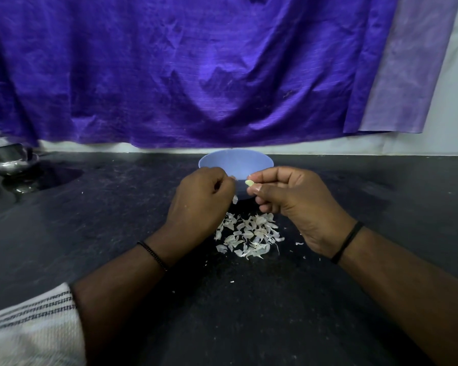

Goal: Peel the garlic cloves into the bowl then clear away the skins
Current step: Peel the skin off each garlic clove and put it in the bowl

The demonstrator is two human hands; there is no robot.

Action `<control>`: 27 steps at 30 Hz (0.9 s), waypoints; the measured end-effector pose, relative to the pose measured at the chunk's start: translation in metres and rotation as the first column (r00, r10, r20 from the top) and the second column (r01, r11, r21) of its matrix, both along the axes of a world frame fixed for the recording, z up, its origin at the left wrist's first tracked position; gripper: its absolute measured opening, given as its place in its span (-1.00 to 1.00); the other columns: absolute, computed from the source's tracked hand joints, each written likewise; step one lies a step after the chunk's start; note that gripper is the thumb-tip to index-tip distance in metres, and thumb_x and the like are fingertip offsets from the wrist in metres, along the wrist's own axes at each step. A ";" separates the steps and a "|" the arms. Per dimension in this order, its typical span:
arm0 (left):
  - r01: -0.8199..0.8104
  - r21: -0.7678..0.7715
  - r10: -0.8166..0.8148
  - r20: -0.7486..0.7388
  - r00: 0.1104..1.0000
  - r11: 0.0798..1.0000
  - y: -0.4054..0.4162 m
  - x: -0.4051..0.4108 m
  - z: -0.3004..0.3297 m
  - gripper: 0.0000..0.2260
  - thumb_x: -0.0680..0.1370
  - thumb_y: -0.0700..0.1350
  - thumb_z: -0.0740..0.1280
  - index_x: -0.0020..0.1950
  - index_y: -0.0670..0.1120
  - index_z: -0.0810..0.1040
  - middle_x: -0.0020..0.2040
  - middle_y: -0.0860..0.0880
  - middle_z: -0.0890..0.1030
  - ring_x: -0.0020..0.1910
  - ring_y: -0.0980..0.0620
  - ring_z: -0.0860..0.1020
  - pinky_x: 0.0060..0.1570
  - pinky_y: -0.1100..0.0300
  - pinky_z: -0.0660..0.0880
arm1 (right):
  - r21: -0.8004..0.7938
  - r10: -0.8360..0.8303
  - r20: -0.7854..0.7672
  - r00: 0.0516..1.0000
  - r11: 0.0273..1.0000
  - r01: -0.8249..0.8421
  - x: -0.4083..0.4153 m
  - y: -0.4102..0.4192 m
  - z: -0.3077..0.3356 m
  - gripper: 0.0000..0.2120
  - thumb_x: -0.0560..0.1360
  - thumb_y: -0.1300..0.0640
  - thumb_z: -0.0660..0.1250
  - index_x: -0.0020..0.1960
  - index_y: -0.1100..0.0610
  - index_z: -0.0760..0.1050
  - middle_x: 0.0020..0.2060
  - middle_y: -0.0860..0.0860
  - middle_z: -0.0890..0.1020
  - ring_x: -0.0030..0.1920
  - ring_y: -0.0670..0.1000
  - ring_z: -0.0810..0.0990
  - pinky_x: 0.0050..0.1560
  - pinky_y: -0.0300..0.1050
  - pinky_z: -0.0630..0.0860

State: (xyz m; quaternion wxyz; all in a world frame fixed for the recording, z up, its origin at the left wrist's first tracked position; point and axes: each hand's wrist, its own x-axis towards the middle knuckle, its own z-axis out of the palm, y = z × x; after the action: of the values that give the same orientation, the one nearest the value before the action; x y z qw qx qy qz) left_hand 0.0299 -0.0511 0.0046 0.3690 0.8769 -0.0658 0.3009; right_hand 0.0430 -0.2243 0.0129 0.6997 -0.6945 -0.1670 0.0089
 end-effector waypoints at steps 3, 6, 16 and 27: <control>0.022 -0.012 -0.021 0.027 0.999 1.000 -0.001 -0.002 0.001 -0.75 0.58 -0.05 0.35 -0.29 -0.08 0.55 -0.36 0.04 0.54 -0.35 0.09 0.50 -0.34 0.20 0.41 | -0.013 -0.023 0.035 0.999 1.000 0.023 0.001 -0.001 -0.001 -0.87 0.48 0.32 0.45 0.01 0.18 0.68 -0.17 0.01 0.73 -0.22 -0.12 0.60 -0.20 -0.26 0.57; 0.135 -0.125 -0.130 0.041 0.991 0.983 -0.002 -0.004 0.001 -0.90 0.58 -0.09 0.37 -0.12 -0.02 0.62 -0.28 0.08 0.60 -0.38 0.09 0.54 -0.33 0.20 0.48 | -0.019 -0.049 0.067 0.997 0.999 0.051 0.001 -0.001 -0.001 -0.87 0.49 0.34 0.43 0.01 0.20 0.67 -0.14 -0.04 0.74 -0.23 -0.21 0.61 -0.21 -0.27 0.56; 0.240 -0.195 -0.236 0.045 0.971 0.951 -0.005 -0.006 0.000 -0.96 0.47 -0.15 0.50 -0.09 -0.05 0.72 -0.29 0.11 0.66 -0.38 0.15 0.56 -0.35 0.25 0.51 | -0.001 -0.090 0.081 0.993 0.996 0.091 0.001 0.001 0.001 -0.88 0.44 0.31 0.49 -0.04 0.22 0.63 -0.21 0.09 0.73 -0.28 -0.12 0.63 -0.25 -0.22 0.55; 0.208 -0.116 -0.200 0.077 0.977 0.971 -0.007 -0.008 -0.003 -0.93 0.51 -0.18 0.47 -0.05 -0.04 0.74 -0.30 0.18 0.65 -0.36 0.28 0.57 -0.27 0.37 0.47 | 0.051 -0.119 0.093 0.989 0.992 0.115 -0.001 0.005 -0.003 -0.86 0.44 0.34 0.48 -0.03 0.19 0.64 -0.19 0.06 0.74 -0.23 -0.10 0.67 -0.22 -0.23 0.59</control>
State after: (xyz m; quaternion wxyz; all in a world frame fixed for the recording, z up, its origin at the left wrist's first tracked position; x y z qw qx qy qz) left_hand 0.0217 -0.0581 0.0015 0.4492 0.8308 -0.1487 0.2932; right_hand 0.0419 -0.2197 0.0099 0.7059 -0.6867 -0.1594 -0.0692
